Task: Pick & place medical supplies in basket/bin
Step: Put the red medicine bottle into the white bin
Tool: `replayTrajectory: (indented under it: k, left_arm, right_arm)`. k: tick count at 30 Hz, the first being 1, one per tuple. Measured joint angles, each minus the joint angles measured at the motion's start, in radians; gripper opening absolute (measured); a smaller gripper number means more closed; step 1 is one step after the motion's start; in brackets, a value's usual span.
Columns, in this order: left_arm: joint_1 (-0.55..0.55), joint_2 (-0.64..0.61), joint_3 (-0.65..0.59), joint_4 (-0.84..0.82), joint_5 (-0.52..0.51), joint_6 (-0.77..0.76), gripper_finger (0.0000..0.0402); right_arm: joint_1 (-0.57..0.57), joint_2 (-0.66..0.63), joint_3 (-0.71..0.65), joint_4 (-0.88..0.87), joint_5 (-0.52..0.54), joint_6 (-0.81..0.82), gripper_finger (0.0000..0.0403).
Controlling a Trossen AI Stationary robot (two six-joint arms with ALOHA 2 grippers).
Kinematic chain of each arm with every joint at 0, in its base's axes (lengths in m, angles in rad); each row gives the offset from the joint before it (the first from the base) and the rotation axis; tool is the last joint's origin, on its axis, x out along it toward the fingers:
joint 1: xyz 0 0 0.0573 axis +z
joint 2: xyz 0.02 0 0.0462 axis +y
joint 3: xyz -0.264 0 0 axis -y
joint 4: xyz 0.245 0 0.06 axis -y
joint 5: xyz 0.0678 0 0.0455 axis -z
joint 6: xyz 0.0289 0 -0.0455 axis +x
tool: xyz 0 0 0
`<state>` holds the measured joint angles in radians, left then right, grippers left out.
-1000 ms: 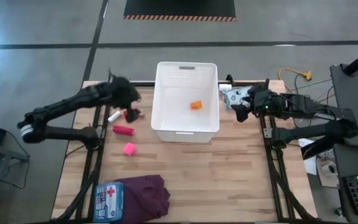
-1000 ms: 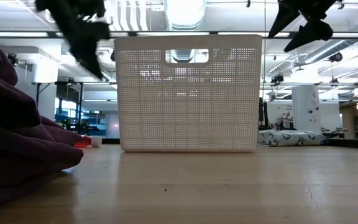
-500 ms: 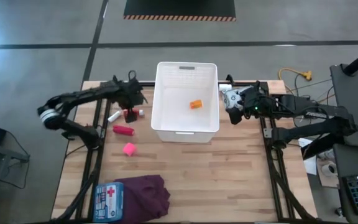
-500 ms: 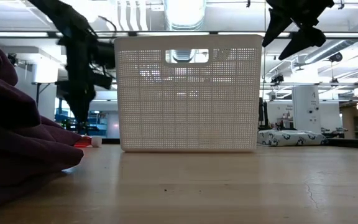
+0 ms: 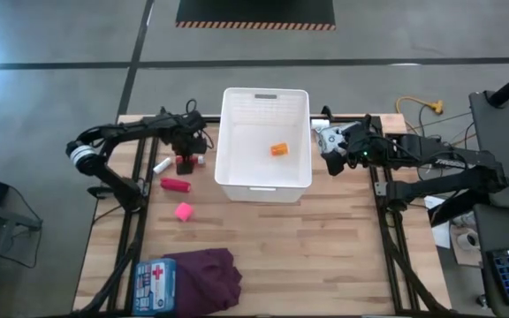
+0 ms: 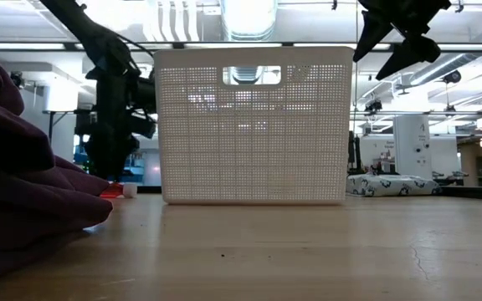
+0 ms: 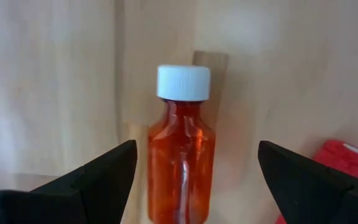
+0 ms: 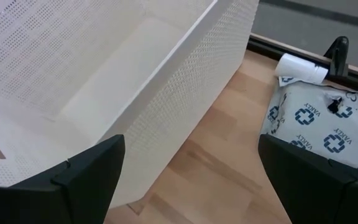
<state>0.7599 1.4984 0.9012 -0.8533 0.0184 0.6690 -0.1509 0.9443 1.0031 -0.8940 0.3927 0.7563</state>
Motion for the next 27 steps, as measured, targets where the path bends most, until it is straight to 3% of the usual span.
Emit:
replayTrajectory:
  k: [10, 21, 27]
  left_arm:
    - [0.022, 0.001, -0.106, 0.071, -0.038, 0.004, 0.0311]
    - [0.022, 0.001, -0.133, 0.105, -0.054, -0.043, 0.0177]
    - [0.021, -0.006, -0.063, 0.094, -0.056, -0.133, 0.0154]
  right_arm:
    - [0.0, 0.001, 0.0, 0.0, 0.002, -0.003, 0.0359]
    - [0.0, 0.001, 0.0, 0.0, 0.002, 0.0, 0.0359]
    - [0.0, 0.001, 0.0, 0.0, 0.006, 0.001, 0.0359]
